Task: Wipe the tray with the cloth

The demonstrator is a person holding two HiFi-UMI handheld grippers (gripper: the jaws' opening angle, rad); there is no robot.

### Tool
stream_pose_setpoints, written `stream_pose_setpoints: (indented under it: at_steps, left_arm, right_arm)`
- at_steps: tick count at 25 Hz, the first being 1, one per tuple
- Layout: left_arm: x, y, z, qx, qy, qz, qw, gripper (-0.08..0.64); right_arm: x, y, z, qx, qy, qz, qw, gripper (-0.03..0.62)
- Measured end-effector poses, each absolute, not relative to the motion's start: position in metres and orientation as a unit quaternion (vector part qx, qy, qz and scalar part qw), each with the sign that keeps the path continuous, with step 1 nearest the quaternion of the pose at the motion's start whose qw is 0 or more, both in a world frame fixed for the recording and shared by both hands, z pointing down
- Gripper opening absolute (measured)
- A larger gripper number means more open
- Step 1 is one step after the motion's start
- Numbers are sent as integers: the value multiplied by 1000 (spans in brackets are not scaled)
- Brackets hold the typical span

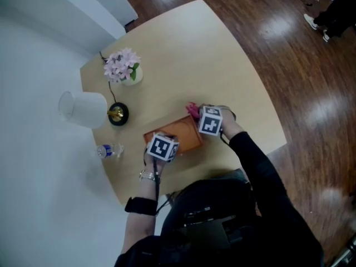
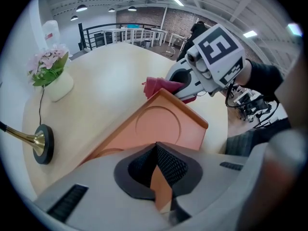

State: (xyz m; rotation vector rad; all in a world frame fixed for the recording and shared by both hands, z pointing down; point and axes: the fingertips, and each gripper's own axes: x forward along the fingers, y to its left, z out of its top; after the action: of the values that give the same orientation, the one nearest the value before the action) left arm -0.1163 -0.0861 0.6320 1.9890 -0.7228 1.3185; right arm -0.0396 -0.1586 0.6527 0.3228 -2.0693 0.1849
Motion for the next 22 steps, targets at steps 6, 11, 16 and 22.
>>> stream_pose_setpoints:
  at_steps: [6, 11, 16, 22]
  left_arm:
    - [-120, -85, 633, 753, -271, 505, 323, 5]
    - [-122, -89, 634, 761, -271, 501, 311, 5]
    - [-121, -88, 636, 767, -266, 500, 302, 5]
    - [-124, -87, 637, 768, -265, 508, 284, 5]
  right_arm:
    - [-42, -124, 652, 88, -867, 70, 486, 63]
    - [-33, -84, 653, 81, -856, 70, 506, 63]
    - [-25, -41, 665, 71, -848, 80, 519, 63]
    - [-28, 3, 661, 61, -857, 105, 501, 64]
